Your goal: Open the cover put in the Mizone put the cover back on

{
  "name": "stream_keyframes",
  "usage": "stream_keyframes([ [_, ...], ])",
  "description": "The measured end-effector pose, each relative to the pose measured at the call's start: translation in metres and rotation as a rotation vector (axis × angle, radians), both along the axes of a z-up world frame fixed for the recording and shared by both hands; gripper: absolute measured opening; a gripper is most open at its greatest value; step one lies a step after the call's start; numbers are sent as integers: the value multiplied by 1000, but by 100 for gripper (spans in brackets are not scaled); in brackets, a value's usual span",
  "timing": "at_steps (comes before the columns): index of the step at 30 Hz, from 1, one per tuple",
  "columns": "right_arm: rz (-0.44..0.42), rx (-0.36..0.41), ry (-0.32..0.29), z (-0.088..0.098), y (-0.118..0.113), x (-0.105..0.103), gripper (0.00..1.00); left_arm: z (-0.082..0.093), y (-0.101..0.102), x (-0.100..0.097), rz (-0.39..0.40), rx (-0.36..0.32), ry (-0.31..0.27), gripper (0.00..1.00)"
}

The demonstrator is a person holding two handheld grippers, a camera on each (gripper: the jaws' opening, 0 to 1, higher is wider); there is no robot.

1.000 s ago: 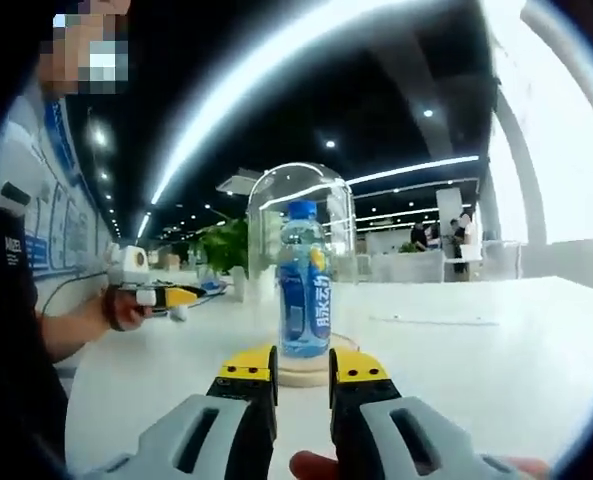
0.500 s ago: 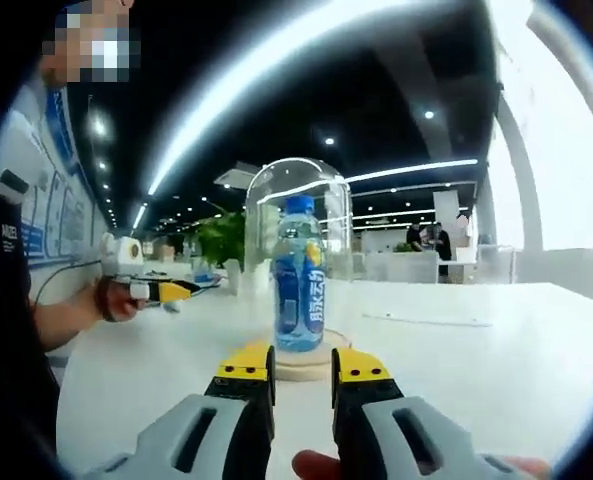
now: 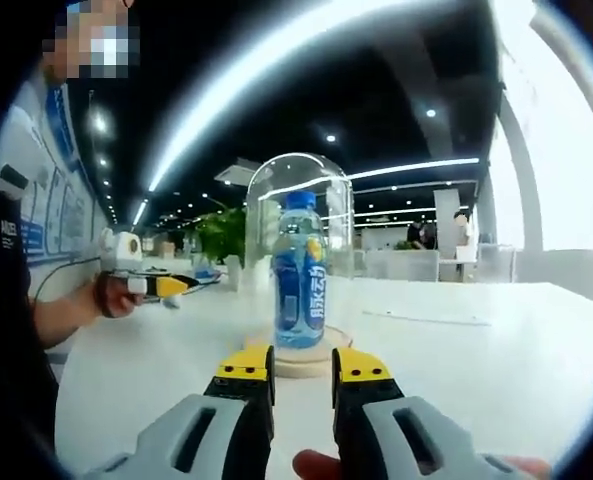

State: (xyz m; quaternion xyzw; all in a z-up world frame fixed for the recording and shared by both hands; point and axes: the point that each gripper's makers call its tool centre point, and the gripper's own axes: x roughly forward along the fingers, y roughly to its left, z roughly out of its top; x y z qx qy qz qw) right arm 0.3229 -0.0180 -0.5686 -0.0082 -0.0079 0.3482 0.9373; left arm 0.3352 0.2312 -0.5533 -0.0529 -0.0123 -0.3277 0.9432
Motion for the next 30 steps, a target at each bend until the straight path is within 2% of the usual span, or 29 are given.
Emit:
stream_keyframes([
  [10, -2, -5, 3, -1, -1, 0, 15, -3, -3, -1, -6, 25, -1, 20],
  [30, -5, -15, 3, -2, 0, 1, 15, -2, 0, 0, 3, 14, 0, 20],
])
